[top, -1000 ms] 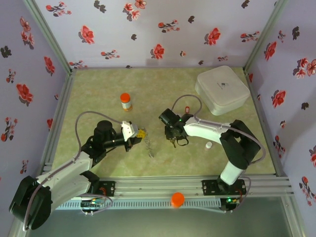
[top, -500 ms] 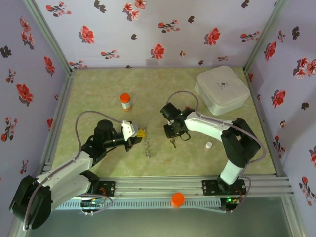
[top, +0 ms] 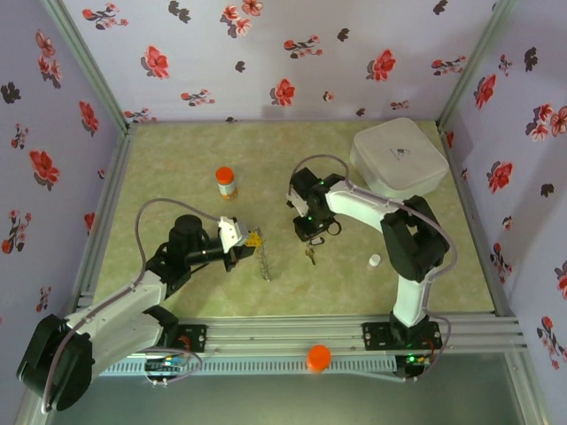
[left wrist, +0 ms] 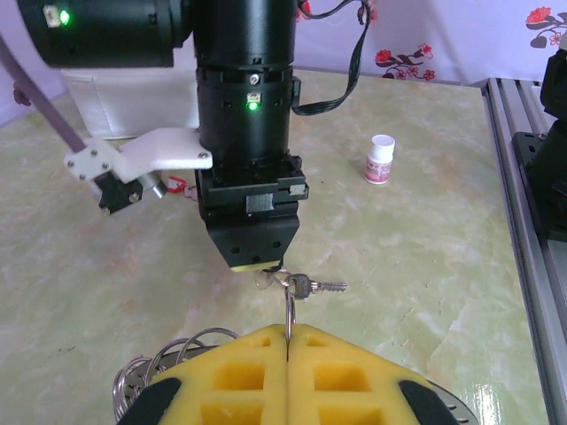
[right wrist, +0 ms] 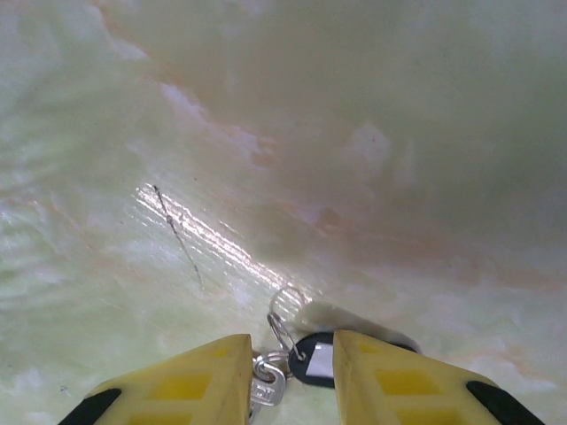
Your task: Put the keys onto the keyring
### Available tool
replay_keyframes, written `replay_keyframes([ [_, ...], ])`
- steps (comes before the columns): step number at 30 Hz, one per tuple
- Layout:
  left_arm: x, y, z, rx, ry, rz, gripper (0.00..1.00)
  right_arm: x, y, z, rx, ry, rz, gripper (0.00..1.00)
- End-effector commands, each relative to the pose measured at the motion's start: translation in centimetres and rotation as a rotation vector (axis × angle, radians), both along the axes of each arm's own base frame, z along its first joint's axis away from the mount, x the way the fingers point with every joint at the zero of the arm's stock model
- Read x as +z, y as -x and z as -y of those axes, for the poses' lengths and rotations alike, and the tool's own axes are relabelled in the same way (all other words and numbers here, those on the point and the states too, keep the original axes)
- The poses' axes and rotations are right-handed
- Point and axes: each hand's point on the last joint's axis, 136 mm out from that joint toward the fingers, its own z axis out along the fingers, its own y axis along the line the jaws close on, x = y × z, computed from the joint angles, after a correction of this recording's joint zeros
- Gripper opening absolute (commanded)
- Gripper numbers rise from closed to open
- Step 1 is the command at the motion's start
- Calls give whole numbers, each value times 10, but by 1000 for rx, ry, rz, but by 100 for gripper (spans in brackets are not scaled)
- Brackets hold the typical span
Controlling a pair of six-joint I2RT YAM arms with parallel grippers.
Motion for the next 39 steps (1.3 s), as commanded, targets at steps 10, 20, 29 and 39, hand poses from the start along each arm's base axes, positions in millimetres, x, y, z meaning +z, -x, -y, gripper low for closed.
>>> replay_keyframes([
  [10,21,1,5,-36,30,66,0,-9,14,4,117,65,-113,25],
  [20,21,2,5,-38,29,68,0,-15,10,4,134,98,-107,26],
  [29,21,2,5,-42,29,68,0,-19,16,0,151,89,-141,19],
  [39,21,3,5,-43,28,67,0,-21,20,-2,164,83,-167,18],
])
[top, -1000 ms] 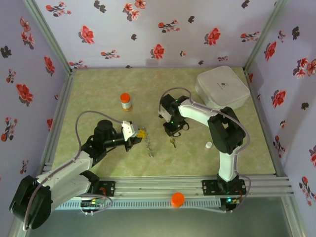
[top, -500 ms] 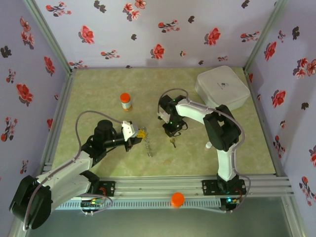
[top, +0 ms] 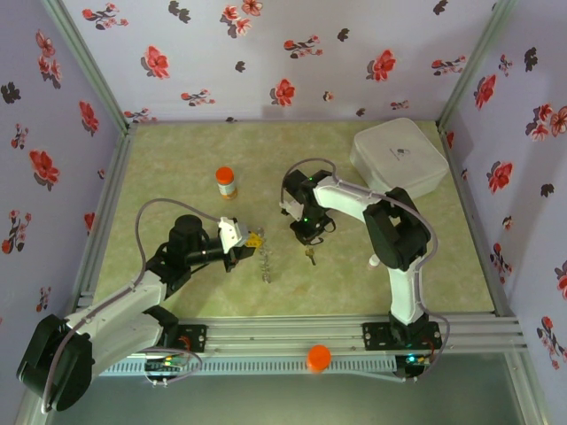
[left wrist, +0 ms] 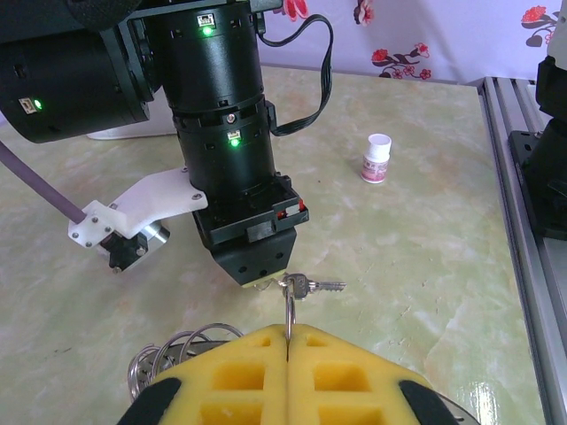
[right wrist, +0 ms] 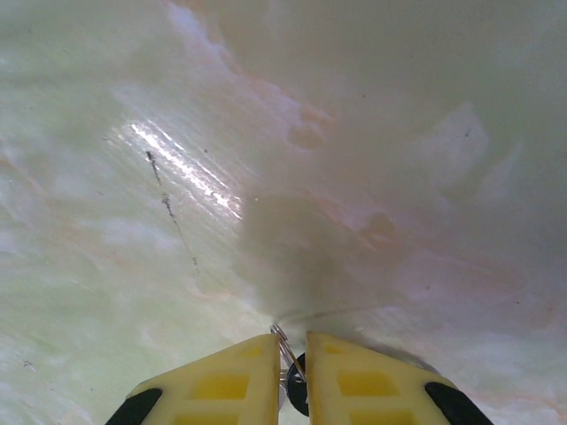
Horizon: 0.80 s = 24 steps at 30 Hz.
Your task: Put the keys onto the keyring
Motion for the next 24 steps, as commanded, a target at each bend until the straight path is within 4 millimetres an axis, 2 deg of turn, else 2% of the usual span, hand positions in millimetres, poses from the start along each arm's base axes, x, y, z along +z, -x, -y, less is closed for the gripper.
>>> replay_keyframes([
  [1,21,1,5,-37,29,67,0,-3,9,0,31,13,-51,18],
  [6,21,1,5,-37,28,65,0,-5,12,0,35,17,-64,17],
  [14,21,1,5,-38,28,66,0,1,11,-3,37,-2,-57,2],
  [18,21,1,5,-37,27,68,0,16,9,-4,33,-30,-19,0],
  [24,23,0,6,-28,42,47,0,56,4,-8,-8,-155,136,0],
])
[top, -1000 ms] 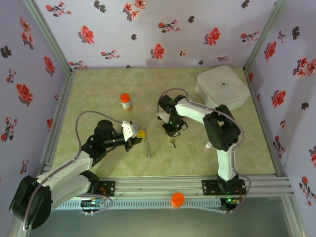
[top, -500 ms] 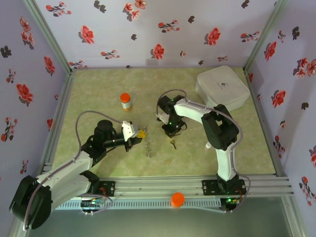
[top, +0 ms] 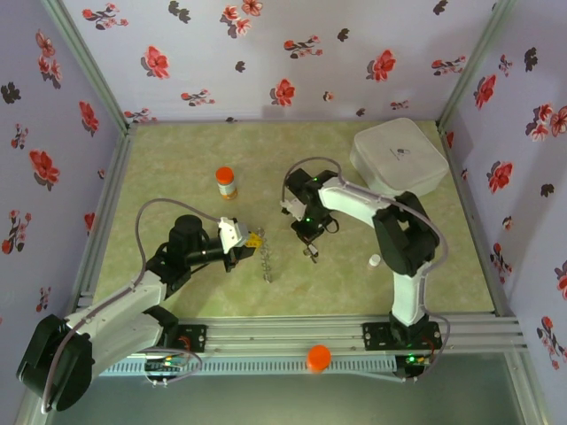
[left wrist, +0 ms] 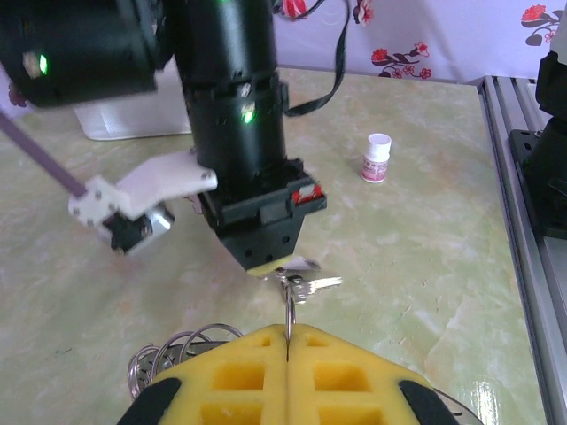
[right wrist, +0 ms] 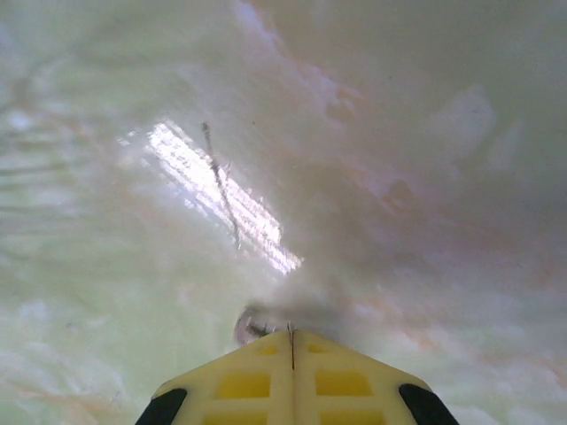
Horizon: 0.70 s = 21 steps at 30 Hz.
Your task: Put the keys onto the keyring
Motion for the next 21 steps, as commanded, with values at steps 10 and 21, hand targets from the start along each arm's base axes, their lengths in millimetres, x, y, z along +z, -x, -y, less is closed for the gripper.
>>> replay_keyframes([
  [10,35,-3,13,8,210,-160,0,99,16,-28,-69,-453,229,0],
  [21,33,-1,21,-54,220,-158,0,167,61,-65,74,-892,299,0],
])
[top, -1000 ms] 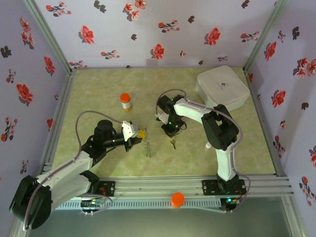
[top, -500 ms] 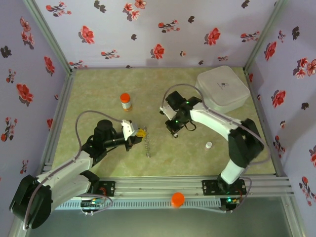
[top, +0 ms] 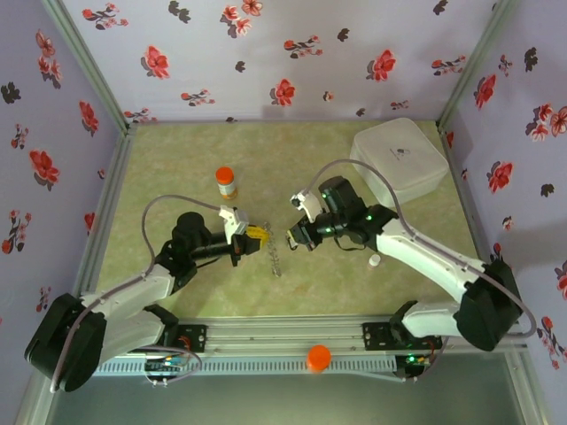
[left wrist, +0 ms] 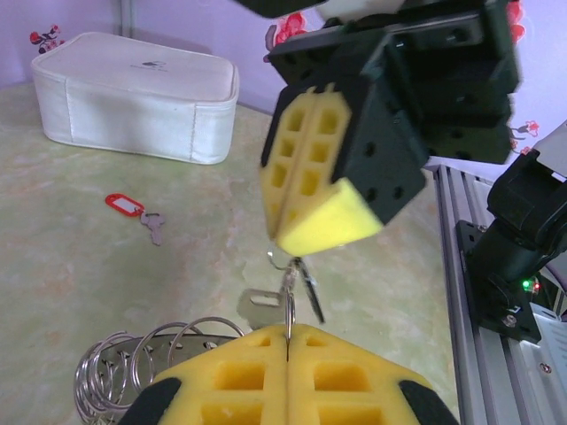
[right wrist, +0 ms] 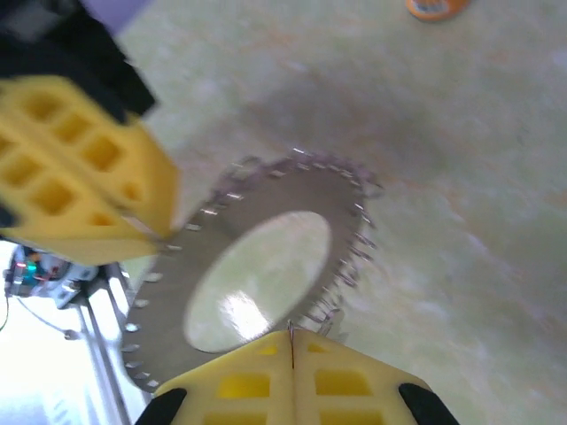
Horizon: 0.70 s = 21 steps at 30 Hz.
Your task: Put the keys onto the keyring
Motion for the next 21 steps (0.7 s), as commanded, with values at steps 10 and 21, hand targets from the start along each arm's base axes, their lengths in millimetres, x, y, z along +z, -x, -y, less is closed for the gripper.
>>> replay_keyframes([
  [10,12,5,4,-43,20,62,0,39,18,-32,99,-205,33,0],
  [21,14,5,5,-45,23,67,0,34,12,-37,78,-175,43,0],
])
